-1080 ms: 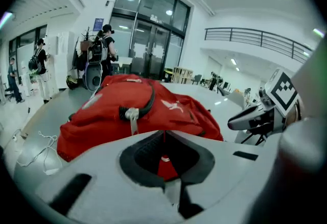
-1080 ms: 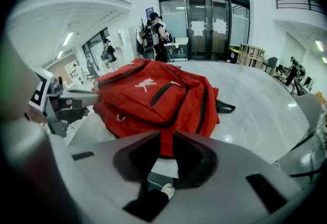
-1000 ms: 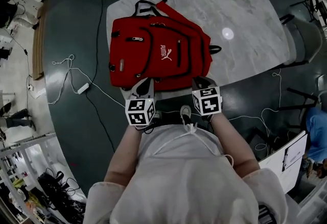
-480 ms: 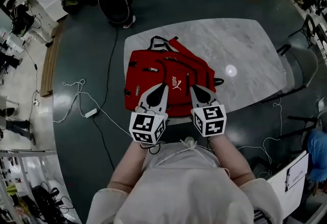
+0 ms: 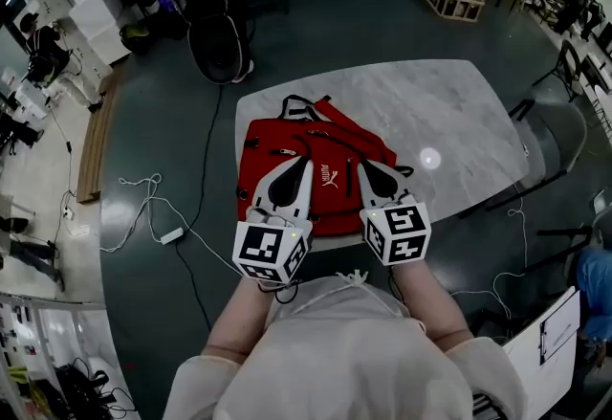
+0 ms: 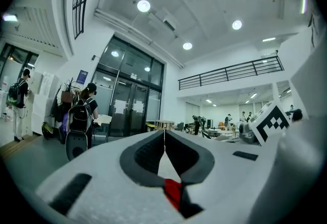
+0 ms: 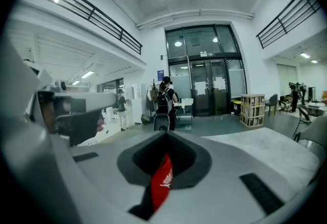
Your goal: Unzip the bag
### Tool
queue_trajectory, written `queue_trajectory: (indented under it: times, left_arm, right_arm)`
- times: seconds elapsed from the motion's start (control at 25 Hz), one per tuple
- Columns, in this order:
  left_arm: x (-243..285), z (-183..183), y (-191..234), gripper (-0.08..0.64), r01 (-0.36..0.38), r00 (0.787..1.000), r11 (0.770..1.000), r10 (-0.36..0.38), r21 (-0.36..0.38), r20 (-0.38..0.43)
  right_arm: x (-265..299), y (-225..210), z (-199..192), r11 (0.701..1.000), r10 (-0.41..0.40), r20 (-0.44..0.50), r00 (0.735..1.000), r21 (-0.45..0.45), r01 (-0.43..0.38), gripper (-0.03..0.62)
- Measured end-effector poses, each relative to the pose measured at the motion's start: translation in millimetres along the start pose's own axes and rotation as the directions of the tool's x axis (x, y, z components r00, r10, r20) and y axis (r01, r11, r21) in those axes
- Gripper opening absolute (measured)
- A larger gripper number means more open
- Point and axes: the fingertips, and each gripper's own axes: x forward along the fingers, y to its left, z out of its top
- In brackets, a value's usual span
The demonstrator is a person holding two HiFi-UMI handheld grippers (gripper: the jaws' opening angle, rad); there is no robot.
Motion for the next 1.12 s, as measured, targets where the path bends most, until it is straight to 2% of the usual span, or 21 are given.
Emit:
queue_trajectory:
  times: [0.64, 1.12]
  left_arm:
    - [-2.1, -14.4, -13.0, 0.021, 0.025, 0.999, 1.0, -0.026, -0.009, -0.026]
    - [6.0, -21.6, -18.4, 0.022, 0.039, 0.998, 0.999, -0.039, -0.003, -0.054]
  right_arm:
    - [-20.6, 15.6, 6.5, 0.998, 0.0, 0.011, 1.0, -0.06, 0.001, 0.026]
    - [-19.4, 7.0, -1.9, 0.999, -0.008, -0.012, 1.0, -0.047, 0.008, 0.026]
